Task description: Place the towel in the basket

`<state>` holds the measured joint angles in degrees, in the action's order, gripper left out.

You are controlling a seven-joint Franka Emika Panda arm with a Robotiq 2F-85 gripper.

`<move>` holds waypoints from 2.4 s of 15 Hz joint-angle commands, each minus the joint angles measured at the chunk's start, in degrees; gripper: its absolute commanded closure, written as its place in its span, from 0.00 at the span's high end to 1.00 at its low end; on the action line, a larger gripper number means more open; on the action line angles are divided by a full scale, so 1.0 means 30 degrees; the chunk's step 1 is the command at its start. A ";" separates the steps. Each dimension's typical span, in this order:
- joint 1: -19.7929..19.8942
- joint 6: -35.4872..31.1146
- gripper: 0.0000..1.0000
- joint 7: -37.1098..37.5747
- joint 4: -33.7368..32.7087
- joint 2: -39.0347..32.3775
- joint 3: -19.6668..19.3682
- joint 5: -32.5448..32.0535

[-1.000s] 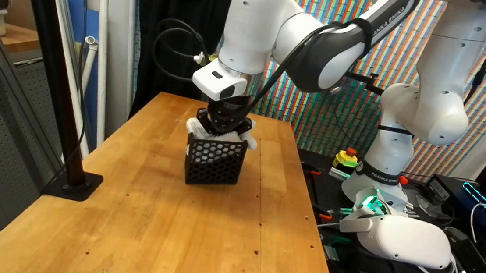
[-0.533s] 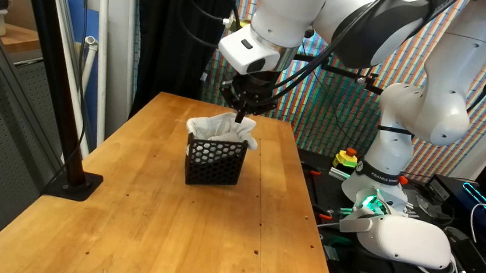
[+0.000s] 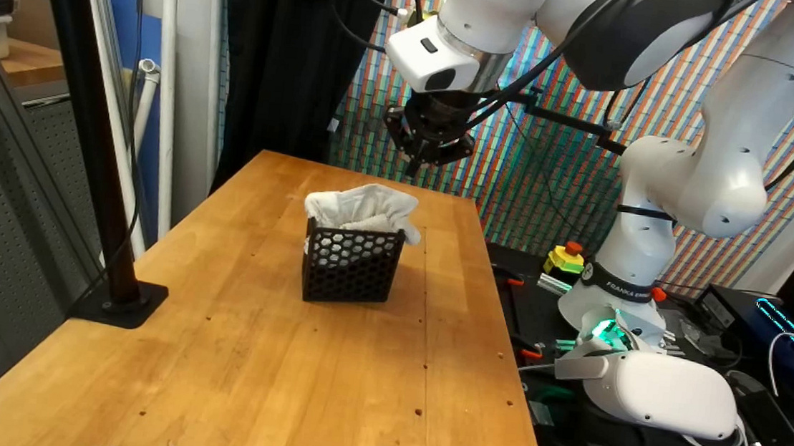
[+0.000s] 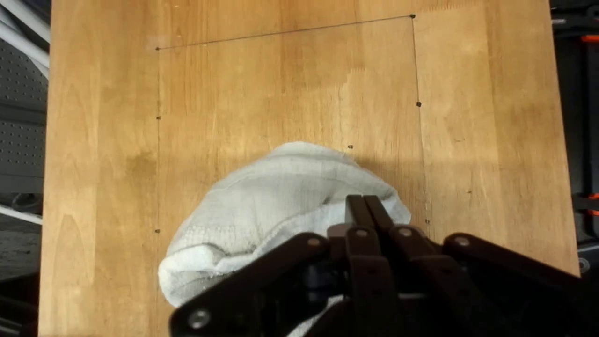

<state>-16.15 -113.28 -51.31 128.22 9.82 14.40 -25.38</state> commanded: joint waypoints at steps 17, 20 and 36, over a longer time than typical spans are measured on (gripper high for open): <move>0.0373 -0.4071 0.06 -0.2110 -0.0416 -0.2730 -0.0486 0.0094; 0.0309 -0.2380 0.05 -0.1784 -0.0519 -0.1965 -0.0363 -0.0215; 0.0640 -0.0369 0.05 -0.2543 -0.0431 -0.2036 -0.0678 -0.0203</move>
<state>-15.10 -113.37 -56.78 127.28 4.60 12.81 -25.57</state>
